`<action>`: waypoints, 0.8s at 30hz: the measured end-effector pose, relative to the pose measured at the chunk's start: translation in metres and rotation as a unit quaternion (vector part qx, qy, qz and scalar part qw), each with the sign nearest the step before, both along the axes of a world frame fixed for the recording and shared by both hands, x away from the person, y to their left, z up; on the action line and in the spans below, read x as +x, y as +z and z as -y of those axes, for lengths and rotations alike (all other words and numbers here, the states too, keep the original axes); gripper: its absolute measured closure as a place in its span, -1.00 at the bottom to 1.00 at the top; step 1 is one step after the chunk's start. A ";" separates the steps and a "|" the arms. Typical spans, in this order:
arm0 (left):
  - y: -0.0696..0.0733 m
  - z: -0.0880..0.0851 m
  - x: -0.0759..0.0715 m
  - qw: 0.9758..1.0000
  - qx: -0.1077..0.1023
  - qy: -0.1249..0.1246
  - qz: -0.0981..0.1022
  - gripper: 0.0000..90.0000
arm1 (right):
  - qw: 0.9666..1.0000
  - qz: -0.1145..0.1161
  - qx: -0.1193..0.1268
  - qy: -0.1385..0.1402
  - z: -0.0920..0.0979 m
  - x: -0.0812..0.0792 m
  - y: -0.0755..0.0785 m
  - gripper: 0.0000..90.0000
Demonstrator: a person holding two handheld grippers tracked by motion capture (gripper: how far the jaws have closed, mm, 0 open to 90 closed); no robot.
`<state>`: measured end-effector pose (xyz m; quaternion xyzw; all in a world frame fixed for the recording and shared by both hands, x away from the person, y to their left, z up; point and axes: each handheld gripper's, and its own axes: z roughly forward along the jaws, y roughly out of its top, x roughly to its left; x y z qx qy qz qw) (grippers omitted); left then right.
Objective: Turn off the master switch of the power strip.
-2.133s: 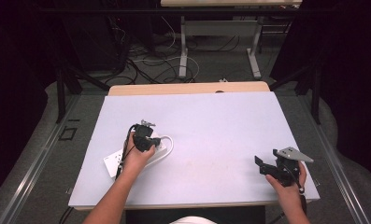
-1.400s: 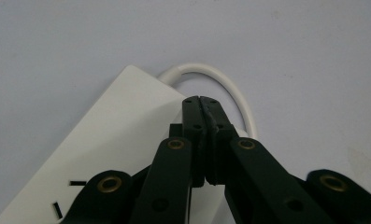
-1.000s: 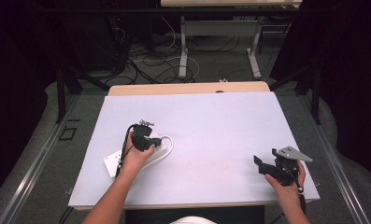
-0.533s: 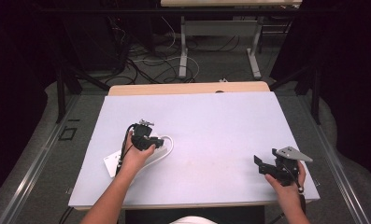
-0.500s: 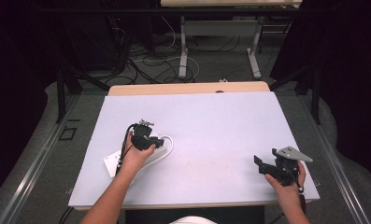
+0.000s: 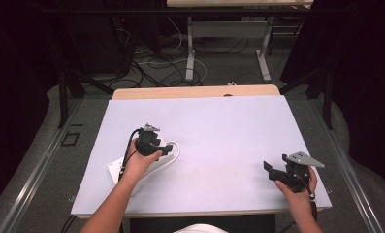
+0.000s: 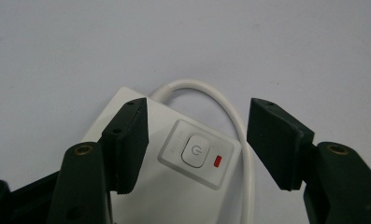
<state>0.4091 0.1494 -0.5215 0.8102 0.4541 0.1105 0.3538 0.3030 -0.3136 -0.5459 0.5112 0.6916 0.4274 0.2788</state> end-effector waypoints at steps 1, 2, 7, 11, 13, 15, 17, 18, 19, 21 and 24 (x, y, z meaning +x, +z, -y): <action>0.001 0.000 -0.001 1.000 0.002 0.001 -0.002 -0.16 | 1.000 -0.001 -0.001 -0.001 0.000 -0.001 0.001 -0.56; 0.002 0.000 -0.002 1.000 -0.001 0.001 0.003 -0.19 | 1.000 -0.010 -0.006 0.001 0.001 -0.002 0.002 -0.56; 0.011 -0.002 -0.005 1.000 0.003 -0.011 0.017 -0.25 | 1.000 -0.001 -0.003 0.001 -0.001 -0.001 0.001 -0.56; 0.018 -0.002 -0.009 0.999 0.016 -0.021 0.029 -0.25 | 1.000 0.002 -0.003 0.005 -0.003 0.000 0.001 -0.56; 0.021 -0.003 -0.011 0.999 0.017 -0.017 0.041 -0.25 | 1.000 0.001 -0.002 0.003 -0.004 0.000 0.001 -0.56; 0.022 -0.004 -0.012 0.999 0.003 -0.009 0.033 -0.27 | 1.000 0.000 -0.009 0.007 -0.004 0.000 0.001 -0.56; 0.023 -0.005 -0.015 1.000 -0.012 -0.004 0.024 -0.27 | 1.000 0.001 -0.006 0.007 -0.005 0.000 0.002 -0.56; 0.024 -0.005 -0.016 1.000 -0.011 -0.002 0.022 -0.29 | 1.000 0.004 -0.006 0.006 -0.005 0.000 0.001 -0.56; 0.024 -0.005 -0.017 1.000 -0.012 -0.001 0.027 -0.34 | 1.000 0.005 -0.005 0.006 -0.005 -0.001 0.002 -0.56; 0.027 -0.006 -0.019 1.000 -0.017 0.002 0.025 -0.45 | 1.000 0.003 -0.003 0.004 -0.005 -0.001 0.002 -0.56; 0.030 -0.007 -0.023 0.999 -0.021 0.006 0.027 -0.63 | 1.000 -0.003 -0.009 0.007 -0.004 -0.001 0.002 -0.56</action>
